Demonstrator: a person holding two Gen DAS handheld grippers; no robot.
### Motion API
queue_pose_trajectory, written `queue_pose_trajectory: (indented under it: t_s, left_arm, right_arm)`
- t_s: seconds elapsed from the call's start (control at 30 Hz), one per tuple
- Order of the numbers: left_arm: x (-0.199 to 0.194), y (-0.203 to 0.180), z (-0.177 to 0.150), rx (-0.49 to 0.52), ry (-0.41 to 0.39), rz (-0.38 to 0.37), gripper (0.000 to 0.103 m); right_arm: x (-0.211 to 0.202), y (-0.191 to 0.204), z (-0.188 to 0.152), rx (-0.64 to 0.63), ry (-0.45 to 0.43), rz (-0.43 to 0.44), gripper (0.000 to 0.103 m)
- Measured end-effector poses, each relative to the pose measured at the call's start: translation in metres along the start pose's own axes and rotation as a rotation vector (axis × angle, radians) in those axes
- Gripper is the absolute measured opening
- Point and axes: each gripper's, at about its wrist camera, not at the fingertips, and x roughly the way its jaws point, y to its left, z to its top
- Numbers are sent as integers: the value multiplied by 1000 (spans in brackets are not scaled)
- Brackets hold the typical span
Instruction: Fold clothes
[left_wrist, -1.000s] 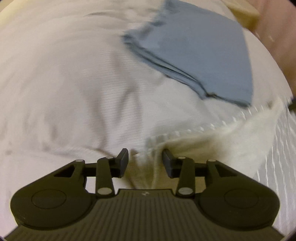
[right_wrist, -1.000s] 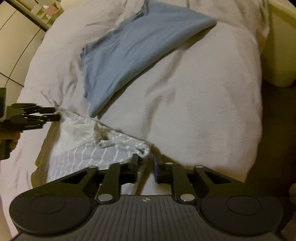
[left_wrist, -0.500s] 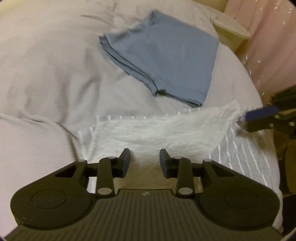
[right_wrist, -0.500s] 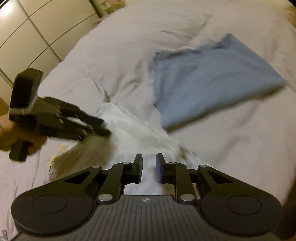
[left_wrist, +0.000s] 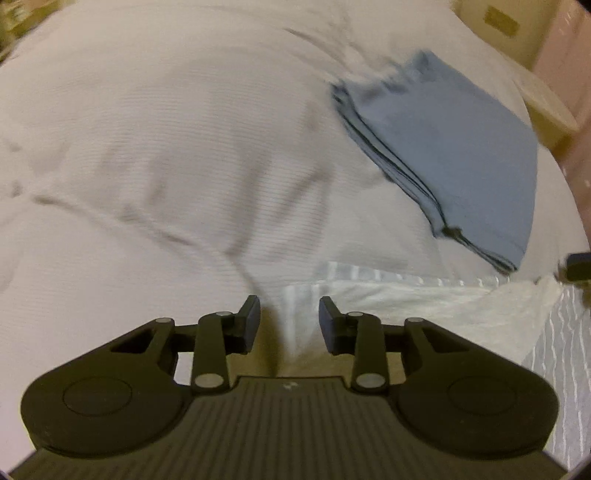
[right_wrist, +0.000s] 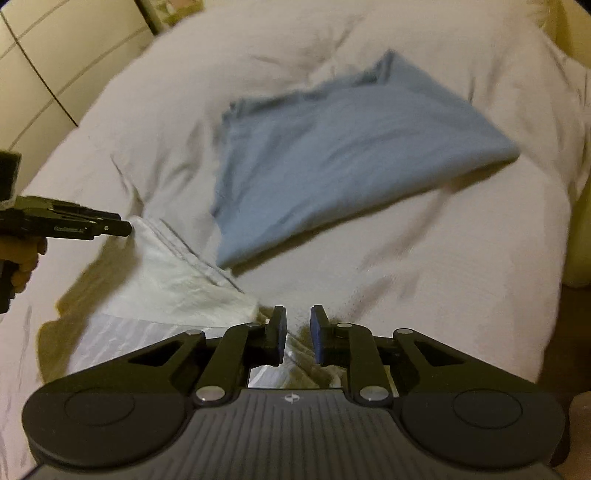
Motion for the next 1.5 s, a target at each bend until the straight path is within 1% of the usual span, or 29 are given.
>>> queue_pose_trajectory:
  t_s: [0.07,0.13,0.2,0.27,0.33,0.43,0.53,0.6,0.67,0.7,0.8,0.87,0.93,0.97,1.03,1.1,1.17,1.23,1.37,1.47,1.5]
  left_arm:
    - [-18,-2,-9,1,-27,21,29]
    - [-34,-14,-23,14,-43,2,29]
    - [-38,-29,-38,35,-28,-26,29]
    - [-33,-40,-57,62,13,-43,30]
    - [-23,-37,-72,75,51,-13,31]
    - [-17,-13,-80,41,64,56,32]
    - [-29,23,-82,0,55,173,30]
    - [-47,40,-84,-15,42,216,29]
    - [-70,47,-87,-30,18,215,29]
    - [-81,43,-90,-29,7,203,29]
    - [-98,18,-104,-13,-15,117,29]
    - [-97,-8,-115,36,-6,42,29]
    - [-84,-29,-128,114,34,14,30]
    - [-77,-37,-134,147,54,5,30]
    - [-61,-37,-142,154,95,20,31]
    - [-53,-23,-146,120,104,22,42]
    - [-55,-15,-151,102,112,37,45]
    - [-64,-12,-157,95,119,60,44]
    - [-81,-4,-168,81,133,105,39]
    - [-95,1,-176,70,144,139,37]
    - [-99,3,-179,66,148,150,32]
  right_arm:
    - [-14,13,-4,-46,-16,29,21]
    - [-20,28,-9,-85,-9,68,21]
    - [-15,42,-18,-124,21,94,20]
    - [-7,46,-24,-144,53,86,20]
    - [2,50,-31,-164,85,79,20]
    - [13,54,-40,-192,127,62,19]
    - [4,48,-40,-185,129,9,19]
    - [-7,46,-40,-170,124,-8,20]
    - [-17,52,-40,-176,111,3,22]
    - [-23,57,-40,-183,103,16,22]
    - [-28,80,-44,-213,103,81,23]
    - [-21,102,-48,-244,113,121,24]
    - [-10,115,-56,-272,142,140,25]
    - [-4,120,-61,-286,160,145,28]
    - [7,129,-71,-312,198,156,30]
    - [11,130,-82,-339,221,162,30]
    - [5,125,-90,-366,233,158,30]
    - [-2,117,-96,-371,257,145,30]
    - [-16,102,-106,-360,304,102,30]
    - [-23,98,-108,-337,326,77,32]
    - [-26,99,-107,-329,326,68,32]
